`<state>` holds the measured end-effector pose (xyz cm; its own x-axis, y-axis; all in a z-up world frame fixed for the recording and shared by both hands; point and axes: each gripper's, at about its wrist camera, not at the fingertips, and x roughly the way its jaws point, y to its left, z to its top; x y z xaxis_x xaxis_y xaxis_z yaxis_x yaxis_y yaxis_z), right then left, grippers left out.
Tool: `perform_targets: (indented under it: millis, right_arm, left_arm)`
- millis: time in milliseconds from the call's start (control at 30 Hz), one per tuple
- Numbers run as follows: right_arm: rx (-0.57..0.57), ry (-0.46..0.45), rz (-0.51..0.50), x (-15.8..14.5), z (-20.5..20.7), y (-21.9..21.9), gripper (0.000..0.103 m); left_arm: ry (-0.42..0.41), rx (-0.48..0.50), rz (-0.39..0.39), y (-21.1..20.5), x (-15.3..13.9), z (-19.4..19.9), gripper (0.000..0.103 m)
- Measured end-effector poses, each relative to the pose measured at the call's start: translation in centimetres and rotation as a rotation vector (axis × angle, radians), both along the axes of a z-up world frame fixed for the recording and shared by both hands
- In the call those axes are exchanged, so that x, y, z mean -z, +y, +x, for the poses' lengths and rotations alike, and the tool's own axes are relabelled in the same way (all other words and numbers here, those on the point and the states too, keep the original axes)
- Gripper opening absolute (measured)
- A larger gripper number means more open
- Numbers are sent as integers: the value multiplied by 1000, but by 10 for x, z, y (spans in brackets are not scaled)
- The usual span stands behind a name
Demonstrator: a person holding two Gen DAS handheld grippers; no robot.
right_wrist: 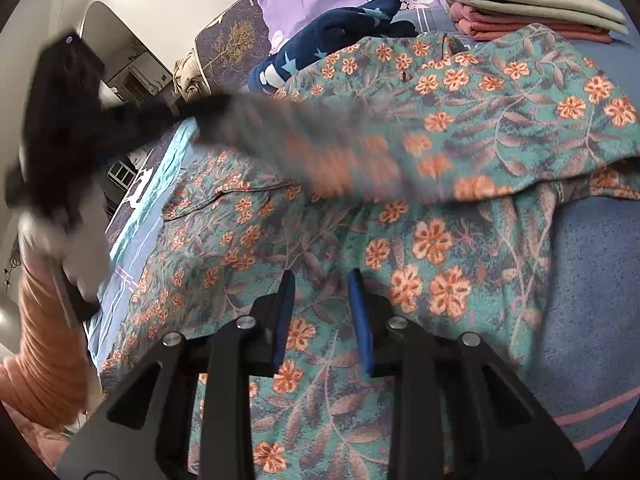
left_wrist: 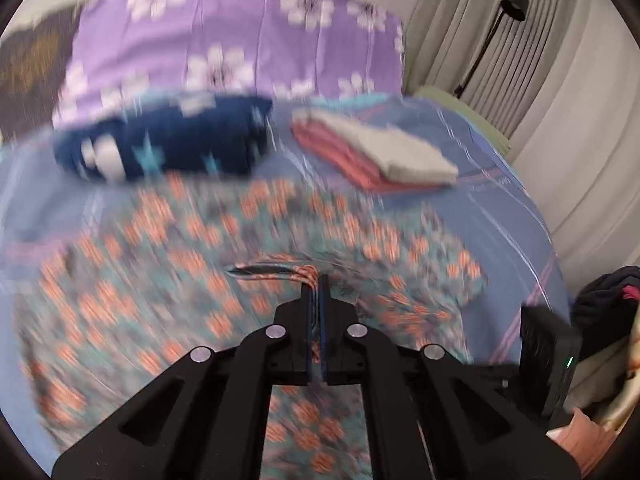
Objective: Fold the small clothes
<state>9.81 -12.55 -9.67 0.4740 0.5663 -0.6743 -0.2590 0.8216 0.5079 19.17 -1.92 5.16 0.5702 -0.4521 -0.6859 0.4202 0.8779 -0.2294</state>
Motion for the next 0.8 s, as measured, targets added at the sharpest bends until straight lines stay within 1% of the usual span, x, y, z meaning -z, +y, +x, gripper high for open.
perform_targets:
  millis: [33, 133, 233, 300, 367, 400, 500, 533, 633, 700, 767, 800]
  right_arm:
    - [0, -1, -3, 0, 0, 0, 28]
    - [1, -1, -5, 0, -1, 0, 28]
    - [3, 5, 3, 1, 1, 0, 28]
    - [3, 7, 2, 1, 1, 0, 28]
    - [2, 5, -5, 1, 1, 1, 28]
    - [2, 4, -9, 1, 1, 1, 28]
    - [2, 2, -23, -1, 0, 4, 28]
    - [2, 0, -31, -1, 0, 5, 28]
    - [6, -11, -75, -5, -2, 11, 28]
    - [14, -40, -126, -16, -5, 19, 28]
    - [15, -106, -165, -34, -7, 18, 30]
    - [28, -132, -186, -42, -5, 15, 32]
  left_arm:
    - [-38, -16, 5, 7, -14, 2, 2]
    - [-118, -68, 19, 36, -42, 0, 2]
    - [-153, -142, 58, 76, -47, -6, 2]
    - [-141, -192, 83, 101, -38, -7, 2]
    - [-96, -252, 104, 128, -18, -6, 2]
    - [-60, -276, 109, 142, -4, -4, 2]
    - [2, -317, 115, 166, 28, -1, 2]
    - [18, -327, 106, 172, 36, 0, 2]
    - [38, -346, 81, 181, 46, -4, 2]
    - [32, -346, 78, 183, 45, -8, 2]
    - [24, -342, 86, 185, 45, -12, 2]
    - [23, -341, 88, 187, 45, -13, 2]
